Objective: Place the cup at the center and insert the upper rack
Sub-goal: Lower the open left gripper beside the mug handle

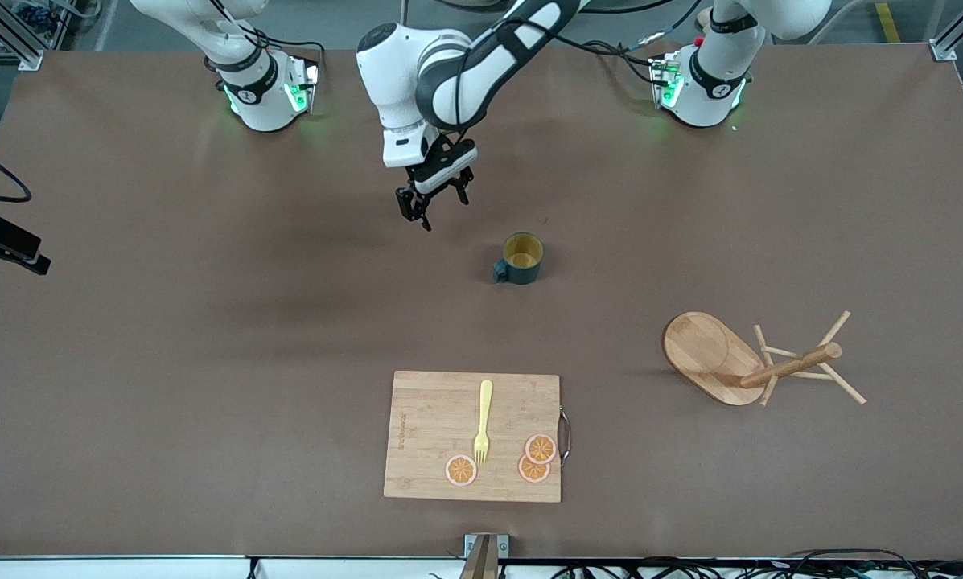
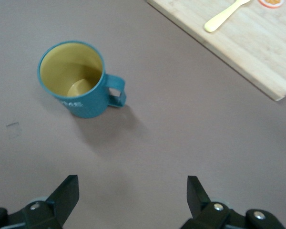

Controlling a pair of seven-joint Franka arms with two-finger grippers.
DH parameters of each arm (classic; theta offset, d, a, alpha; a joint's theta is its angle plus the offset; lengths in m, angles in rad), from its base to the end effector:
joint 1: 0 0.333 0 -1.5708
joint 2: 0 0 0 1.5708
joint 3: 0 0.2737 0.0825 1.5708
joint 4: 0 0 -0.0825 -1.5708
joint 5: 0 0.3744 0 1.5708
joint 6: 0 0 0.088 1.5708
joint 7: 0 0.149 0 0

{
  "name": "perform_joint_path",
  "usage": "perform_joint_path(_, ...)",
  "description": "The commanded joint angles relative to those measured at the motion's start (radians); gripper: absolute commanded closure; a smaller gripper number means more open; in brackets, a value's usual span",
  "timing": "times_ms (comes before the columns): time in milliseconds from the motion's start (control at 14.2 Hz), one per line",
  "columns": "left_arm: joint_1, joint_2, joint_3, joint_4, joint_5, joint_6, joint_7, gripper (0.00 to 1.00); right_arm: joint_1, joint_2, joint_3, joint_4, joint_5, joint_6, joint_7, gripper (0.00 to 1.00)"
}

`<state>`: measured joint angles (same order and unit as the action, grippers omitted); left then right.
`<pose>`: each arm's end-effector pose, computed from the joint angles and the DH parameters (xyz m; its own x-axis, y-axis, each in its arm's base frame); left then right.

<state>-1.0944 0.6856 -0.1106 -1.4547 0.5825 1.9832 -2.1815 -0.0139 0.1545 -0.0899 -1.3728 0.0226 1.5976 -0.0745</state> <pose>0.2989 -0.6014 0.2118 0.6641 0.6027 0.4424 0.6429 -0.7624 0.0737 0.5897 -0.0545 0.5473 0.9971 -0.0276 0.0713 -0.0274 -0.9996 -0.0035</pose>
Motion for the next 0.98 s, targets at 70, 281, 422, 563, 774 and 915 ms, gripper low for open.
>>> perform_joint_path(70, -0.031, 0.055, 0.014, 0.023, 0.091, -0.04, -0.044, 0.0, 0.006, -0.038, -0.008, -0.048, -0.001, 0.001, 0.01, 0.0)
perform_joint_path(281, -0.068, 0.086, 0.017, 0.027, 0.172, -0.081, -0.06, 0.0, 0.005, -0.036, -0.008, -0.061, 0.031, -0.002, 0.01, 0.0)
perform_joint_path(422, -0.085, 0.106, 0.017, 0.03, 0.212, -0.093, -0.084, 0.0, 0.005, -0.036, -0.01, -0.061, 0.043, -0.001, 0.009, 0.0)
perform_joint_path(563, -0.09, 0.126, 0.019, 0.031, 0.229, -0.093, -0.092, 0.0, 0.003, -0.036, -0.01, -0.061, 0.045, 0.002, 0.009, 0.0)
perform_joint_path(774, -0.145, 0.16, 0.096, 0.048, 0.246, -0.095, -0.116, 0.0, 0.005, -0.038, -0.008, -0.061, 0.046, 0.001, 0.009, 0.0)
perform_joint_path(915, -0.203, 0.187, 0.176, 0.065, 0.244, -0.101, -0.13, 0.0, 0.005, -0.038, -0.01, -0.061, 0.046, 0.001, 0.009, 0.0)
